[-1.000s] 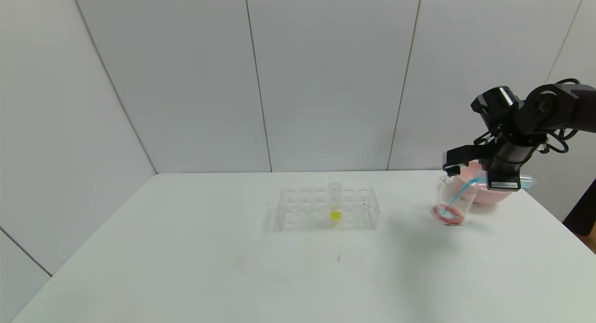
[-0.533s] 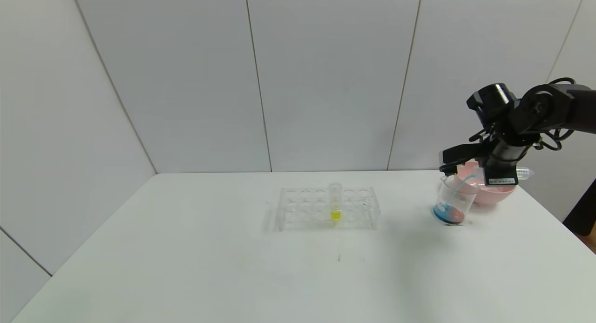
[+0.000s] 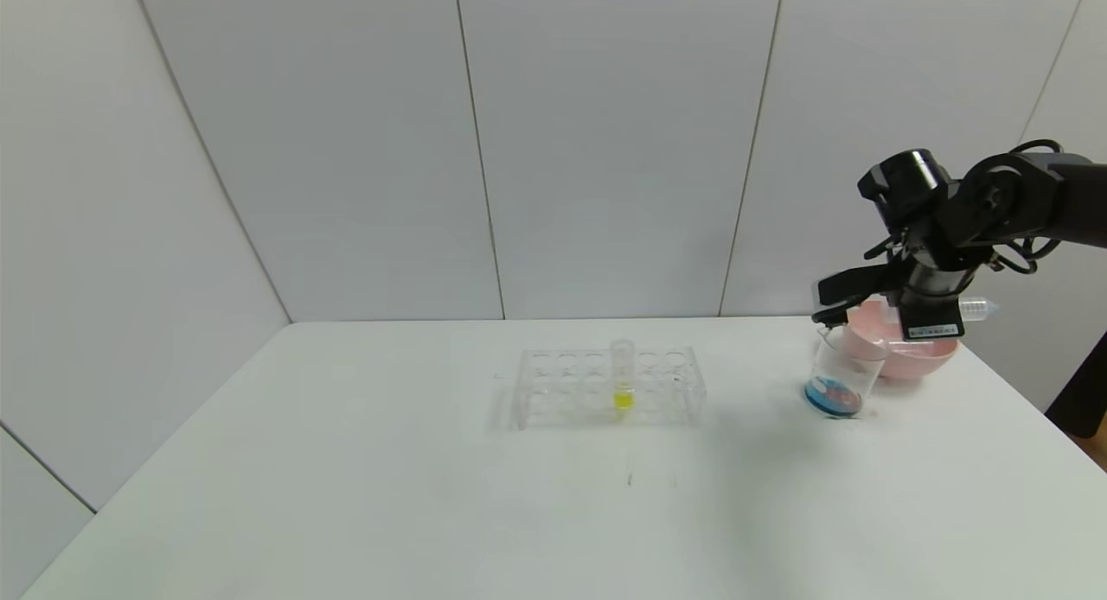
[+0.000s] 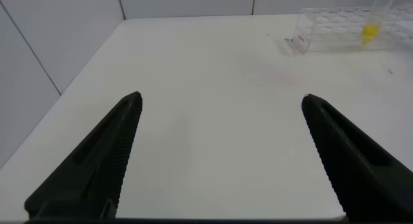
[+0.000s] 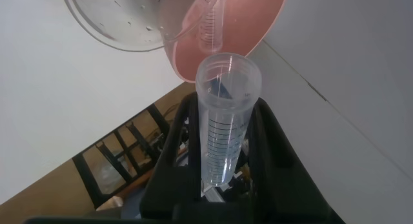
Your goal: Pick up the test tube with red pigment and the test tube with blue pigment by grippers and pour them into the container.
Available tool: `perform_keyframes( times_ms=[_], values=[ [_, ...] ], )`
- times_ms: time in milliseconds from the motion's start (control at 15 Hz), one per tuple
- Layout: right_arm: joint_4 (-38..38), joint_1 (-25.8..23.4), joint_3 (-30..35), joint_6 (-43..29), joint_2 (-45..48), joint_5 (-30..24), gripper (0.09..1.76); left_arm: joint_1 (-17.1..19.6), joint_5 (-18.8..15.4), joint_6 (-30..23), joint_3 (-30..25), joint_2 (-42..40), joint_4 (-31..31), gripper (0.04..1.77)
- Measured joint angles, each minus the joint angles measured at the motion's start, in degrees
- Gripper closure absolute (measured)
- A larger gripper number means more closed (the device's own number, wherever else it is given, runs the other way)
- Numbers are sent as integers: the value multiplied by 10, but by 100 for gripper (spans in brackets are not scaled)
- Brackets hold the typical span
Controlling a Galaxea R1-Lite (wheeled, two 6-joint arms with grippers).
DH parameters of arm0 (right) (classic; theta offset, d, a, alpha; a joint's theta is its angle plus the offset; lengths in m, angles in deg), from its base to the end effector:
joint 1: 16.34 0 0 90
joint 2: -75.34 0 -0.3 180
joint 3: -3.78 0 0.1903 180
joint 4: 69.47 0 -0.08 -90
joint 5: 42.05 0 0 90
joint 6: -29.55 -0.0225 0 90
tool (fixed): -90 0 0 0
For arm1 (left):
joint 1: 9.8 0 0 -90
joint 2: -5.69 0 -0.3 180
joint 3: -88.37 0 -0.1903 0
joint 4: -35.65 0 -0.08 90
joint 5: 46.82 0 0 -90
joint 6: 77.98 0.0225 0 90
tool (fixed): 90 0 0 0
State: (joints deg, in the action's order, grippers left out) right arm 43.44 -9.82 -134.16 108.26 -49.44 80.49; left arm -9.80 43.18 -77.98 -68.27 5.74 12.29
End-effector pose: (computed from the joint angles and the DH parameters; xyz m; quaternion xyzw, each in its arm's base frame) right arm 0.4134 0.0351 0.2097 -0.6679 0.4577 0.1159 0.5754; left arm -0.0227 0.0000 0.0755 0.0000 0.0004 0.0000 1.0000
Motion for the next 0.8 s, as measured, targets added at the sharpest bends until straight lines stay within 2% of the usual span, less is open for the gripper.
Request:
perform_keyframes(
  times_ms=[800],
  values=[
    [-2, 9, 0, 12, 7, 12, 136, 0, 0, 0, 0, 0, 0, 5]
  ],
)
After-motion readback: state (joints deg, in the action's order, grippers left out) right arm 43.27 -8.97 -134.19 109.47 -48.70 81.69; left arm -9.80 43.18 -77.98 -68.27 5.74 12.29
